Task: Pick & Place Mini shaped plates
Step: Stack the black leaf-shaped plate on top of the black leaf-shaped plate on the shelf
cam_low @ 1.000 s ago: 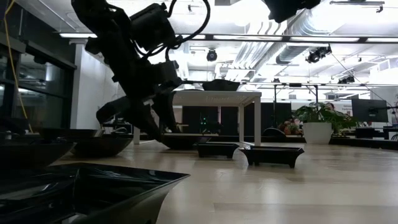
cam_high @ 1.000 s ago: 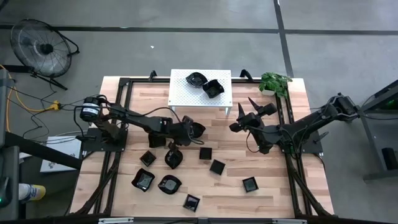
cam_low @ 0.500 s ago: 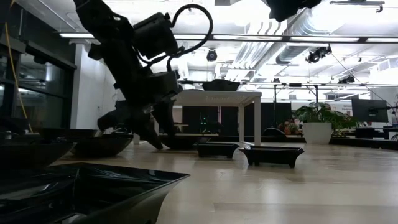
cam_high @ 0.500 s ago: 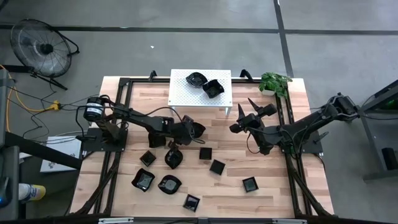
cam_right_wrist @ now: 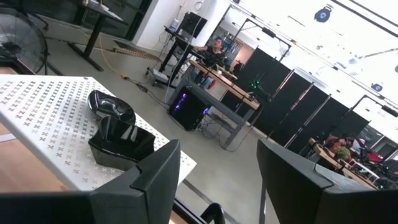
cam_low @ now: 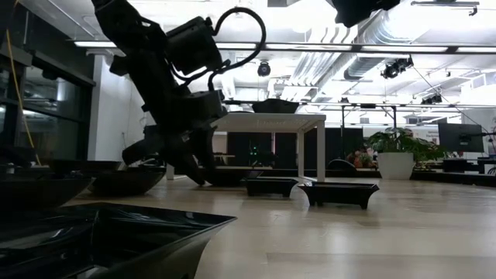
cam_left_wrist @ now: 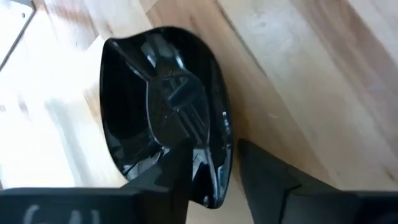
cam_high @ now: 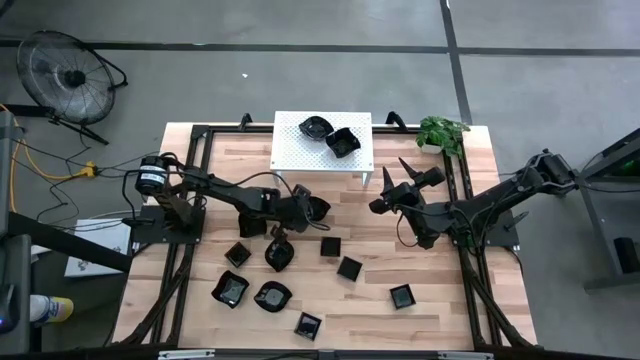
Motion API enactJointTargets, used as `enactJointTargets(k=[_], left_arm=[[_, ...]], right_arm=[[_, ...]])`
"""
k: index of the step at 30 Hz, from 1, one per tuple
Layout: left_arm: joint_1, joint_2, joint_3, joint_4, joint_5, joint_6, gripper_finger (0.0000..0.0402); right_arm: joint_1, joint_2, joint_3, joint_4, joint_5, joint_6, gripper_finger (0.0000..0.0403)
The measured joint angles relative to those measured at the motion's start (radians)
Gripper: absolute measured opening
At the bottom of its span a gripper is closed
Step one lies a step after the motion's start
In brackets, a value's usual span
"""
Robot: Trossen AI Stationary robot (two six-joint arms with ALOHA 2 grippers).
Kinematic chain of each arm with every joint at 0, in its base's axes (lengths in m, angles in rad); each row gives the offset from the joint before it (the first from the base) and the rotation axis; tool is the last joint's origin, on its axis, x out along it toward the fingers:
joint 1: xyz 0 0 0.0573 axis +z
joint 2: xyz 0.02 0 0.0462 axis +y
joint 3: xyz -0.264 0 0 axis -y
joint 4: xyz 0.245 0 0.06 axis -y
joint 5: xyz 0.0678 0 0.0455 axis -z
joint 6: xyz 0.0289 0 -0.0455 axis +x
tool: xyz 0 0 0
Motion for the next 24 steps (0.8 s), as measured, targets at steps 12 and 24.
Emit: enactJointTargets(k=[12,24], left_arm=[[0.0,0.0,0.0,-0.007,-0.013,-0.015,0.0077],[-0.002,0.0,0.0,-0.007,-0.014,-0.026,0.0054]], right_arm=[[0.0,0.0,0.0,0.0,0.0,0.0,0.0209],[0.0,0.0,0.0,0.0,0.0,0.0,0.0209]])
